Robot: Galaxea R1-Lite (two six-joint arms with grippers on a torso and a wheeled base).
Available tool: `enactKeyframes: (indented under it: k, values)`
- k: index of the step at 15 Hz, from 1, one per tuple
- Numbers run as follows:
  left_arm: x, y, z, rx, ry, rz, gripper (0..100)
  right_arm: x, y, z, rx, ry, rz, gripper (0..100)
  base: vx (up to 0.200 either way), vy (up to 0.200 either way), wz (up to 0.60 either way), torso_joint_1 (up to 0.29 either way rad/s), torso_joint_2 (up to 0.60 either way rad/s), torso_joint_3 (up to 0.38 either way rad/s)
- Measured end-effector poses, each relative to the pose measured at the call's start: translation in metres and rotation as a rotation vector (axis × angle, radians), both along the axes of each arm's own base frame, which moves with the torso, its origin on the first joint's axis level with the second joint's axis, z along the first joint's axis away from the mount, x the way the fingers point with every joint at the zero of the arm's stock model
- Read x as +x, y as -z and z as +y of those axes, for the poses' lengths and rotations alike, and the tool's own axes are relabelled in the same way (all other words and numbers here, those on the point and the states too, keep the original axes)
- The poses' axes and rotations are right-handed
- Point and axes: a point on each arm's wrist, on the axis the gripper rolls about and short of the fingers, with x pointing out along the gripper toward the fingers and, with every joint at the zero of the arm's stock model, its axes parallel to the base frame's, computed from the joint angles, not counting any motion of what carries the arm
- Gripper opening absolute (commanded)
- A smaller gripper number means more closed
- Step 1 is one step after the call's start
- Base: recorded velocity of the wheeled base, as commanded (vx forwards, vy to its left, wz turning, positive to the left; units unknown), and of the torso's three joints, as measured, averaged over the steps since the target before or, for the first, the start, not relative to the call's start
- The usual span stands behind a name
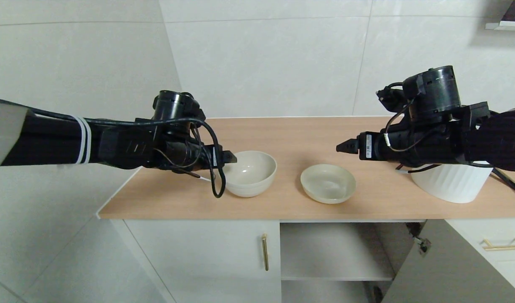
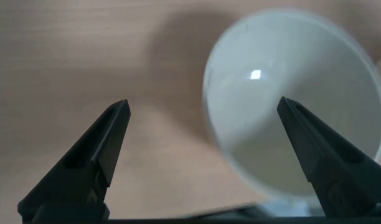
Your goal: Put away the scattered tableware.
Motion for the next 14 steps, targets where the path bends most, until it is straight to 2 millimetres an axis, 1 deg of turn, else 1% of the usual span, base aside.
enactKeyframes:
  k: [3, 4, 10, 12, 14]
  values:
    - [0.008, 0.011, -0.003, 0.002, -0.003, 0.02, 100, 0.0, 0.001, 0.0, -0.001, 0.001, 0.001, 100, 0.0, 0.0, 0.0, 0.0, 0.0, 0.0]
    - [0.009, 0.013, -0.004, 0.003, -0.003, 0.025, 0, 0.0, 0.001, 0.0, -0.001, 0.001, 0.002, 100, 0.0, 0.0, 0.0, 0.0, 0.0, 0.0]
    - [0.013, 0.023, -0.012, 0.001, 0.011, 0.047, 0, 0.0, 0.001, 0.0, -0.002, 0.001, 0.004, 100, 0.0, 0.0, 0.0, 0.0, 0.0, 0.0]
    - [0.013, 0.023, -0.013, -0.01, 0.005, 0.049, 0, 0.0, 0.001, -0.001, -0.004, 0.001, 0.006, 100, 0.0, 0.0, 0.0, 0.0, 0.0, 0.0]
    - [0.01, 0.017, -0.013, -0.022, 0.0, 0.04, 0, 0.001, 0.002, 0.0, -0.006, 0.001, 0.01, 100, 0.0, 0.0, 0.0, 0.0, 0.0, 0.0]
